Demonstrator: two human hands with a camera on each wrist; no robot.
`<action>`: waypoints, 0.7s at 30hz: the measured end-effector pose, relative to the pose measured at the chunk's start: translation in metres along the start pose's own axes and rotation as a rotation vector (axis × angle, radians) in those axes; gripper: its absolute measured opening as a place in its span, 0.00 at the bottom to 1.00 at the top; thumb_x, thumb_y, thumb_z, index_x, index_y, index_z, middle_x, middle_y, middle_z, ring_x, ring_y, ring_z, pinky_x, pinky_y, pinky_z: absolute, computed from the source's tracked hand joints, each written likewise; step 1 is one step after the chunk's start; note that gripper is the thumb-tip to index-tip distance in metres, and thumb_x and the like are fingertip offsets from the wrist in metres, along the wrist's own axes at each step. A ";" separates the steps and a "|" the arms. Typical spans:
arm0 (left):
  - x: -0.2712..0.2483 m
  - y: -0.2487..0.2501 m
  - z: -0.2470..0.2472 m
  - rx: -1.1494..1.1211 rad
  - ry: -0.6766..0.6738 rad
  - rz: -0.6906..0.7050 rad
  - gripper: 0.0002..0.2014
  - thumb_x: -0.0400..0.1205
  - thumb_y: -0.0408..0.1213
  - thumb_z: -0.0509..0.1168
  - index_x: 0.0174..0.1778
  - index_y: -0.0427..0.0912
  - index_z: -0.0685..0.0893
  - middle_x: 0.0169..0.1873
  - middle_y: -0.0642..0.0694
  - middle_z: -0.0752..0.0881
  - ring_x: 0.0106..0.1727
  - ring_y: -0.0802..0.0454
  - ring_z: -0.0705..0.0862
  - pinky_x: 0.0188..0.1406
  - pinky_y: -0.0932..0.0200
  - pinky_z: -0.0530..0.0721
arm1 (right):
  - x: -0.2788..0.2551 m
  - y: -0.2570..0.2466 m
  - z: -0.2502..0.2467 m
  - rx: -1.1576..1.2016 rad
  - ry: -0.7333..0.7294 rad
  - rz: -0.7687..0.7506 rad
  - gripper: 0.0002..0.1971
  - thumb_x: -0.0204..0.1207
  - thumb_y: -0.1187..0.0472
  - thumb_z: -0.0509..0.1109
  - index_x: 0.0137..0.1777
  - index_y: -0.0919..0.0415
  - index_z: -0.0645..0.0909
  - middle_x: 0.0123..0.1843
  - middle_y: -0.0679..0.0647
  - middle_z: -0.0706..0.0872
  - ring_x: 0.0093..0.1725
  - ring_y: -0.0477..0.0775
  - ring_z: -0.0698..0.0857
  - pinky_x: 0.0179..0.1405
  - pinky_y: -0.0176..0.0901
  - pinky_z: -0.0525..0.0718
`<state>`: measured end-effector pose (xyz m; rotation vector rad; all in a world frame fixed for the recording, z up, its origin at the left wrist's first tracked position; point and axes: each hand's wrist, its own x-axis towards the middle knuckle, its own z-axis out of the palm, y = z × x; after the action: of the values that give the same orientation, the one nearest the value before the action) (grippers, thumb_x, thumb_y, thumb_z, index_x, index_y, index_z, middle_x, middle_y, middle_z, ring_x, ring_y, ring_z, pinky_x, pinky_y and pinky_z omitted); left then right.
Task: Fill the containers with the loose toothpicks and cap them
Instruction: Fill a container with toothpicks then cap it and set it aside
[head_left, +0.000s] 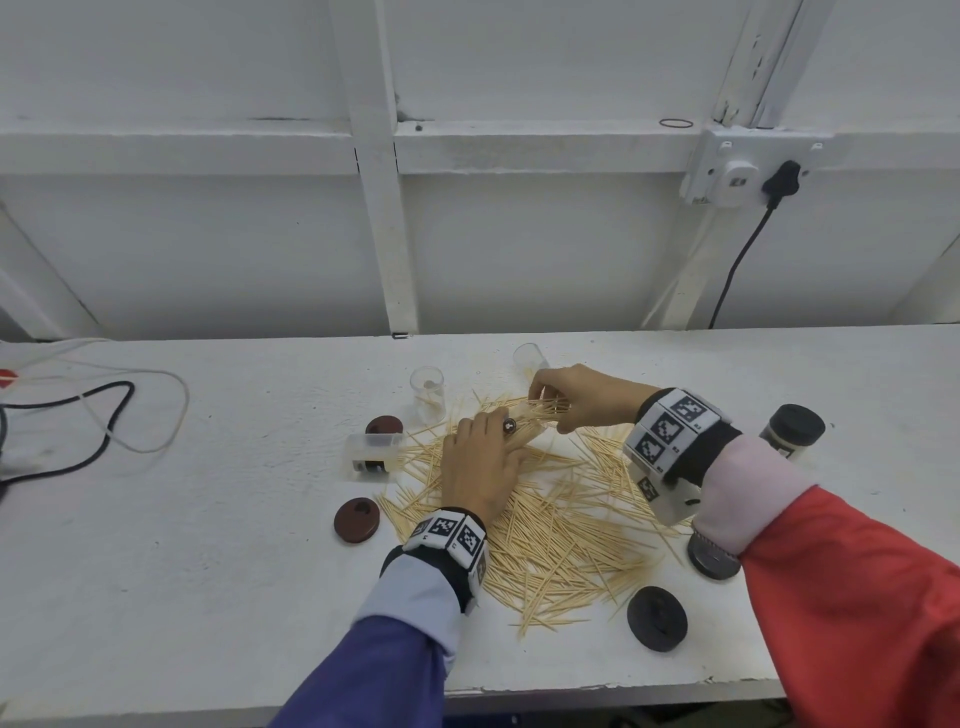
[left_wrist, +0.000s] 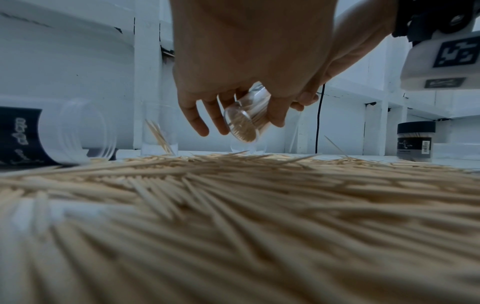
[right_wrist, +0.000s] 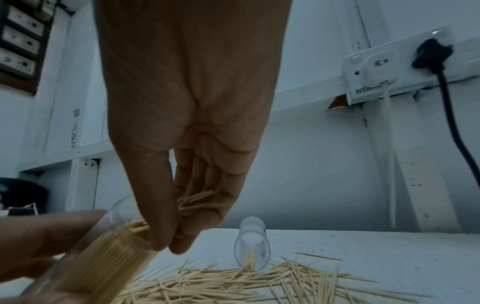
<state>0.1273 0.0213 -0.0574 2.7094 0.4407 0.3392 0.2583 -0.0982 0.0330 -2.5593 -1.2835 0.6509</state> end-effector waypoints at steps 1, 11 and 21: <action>0.000 0.000 0.000 -0.001 0.000 -0.002 0.27 0.85 0.52 0.59 0.79 0.48 0.65 0.71 0.50 0.75 0.70 0.48 0.71 0.67 0.50 0.68 | -0.001 0.002 -0.001 0.024 0.015 -0.008 0.23 0.71 0.72 0.75 0.65 0.60 0.77 0.52 0.52 0.82 0.50 0.55 0.82 0.46 0.43 0.82; 0.000 0.001 -0.001 -0.027 0.007 0.008 0.28 0.85 0.52 0.60 0.79 0.46 0.65 0.72 0.49 0.75 0.70 0.47 0.72 0.67 0.49 0.70 | -0.003 0.004 -0.003 0.093 0.155 -0.091 0.13 0.74 0.70 0.74 0.58 0.63 0.88 0.44 0.52 0.88 0.34 0.38 0.82 0.35 0.25 0.79; 0.000 0.001 -0.001 -0.089 0.015 0.015 0.28 0.85 0.54 0.59 0.79 0.45 0.66 0.71 0.48 0.76 0.69 0.48 0.73 0.66 0.50 0.72 | -0.002 0.003 -0.006 0.385 0.296 -0.108 0.14 0.65 0.74 0.81 0.49 0.63 0.87 0.47 0.56 0.90 0.46 0.50 0.90 0.45 0.38 0.89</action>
<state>0.1274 0.0204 -0.0564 2.6263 0.3998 0.3747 0.2622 -0.1017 0.0376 -2.1597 -1.0691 0.4270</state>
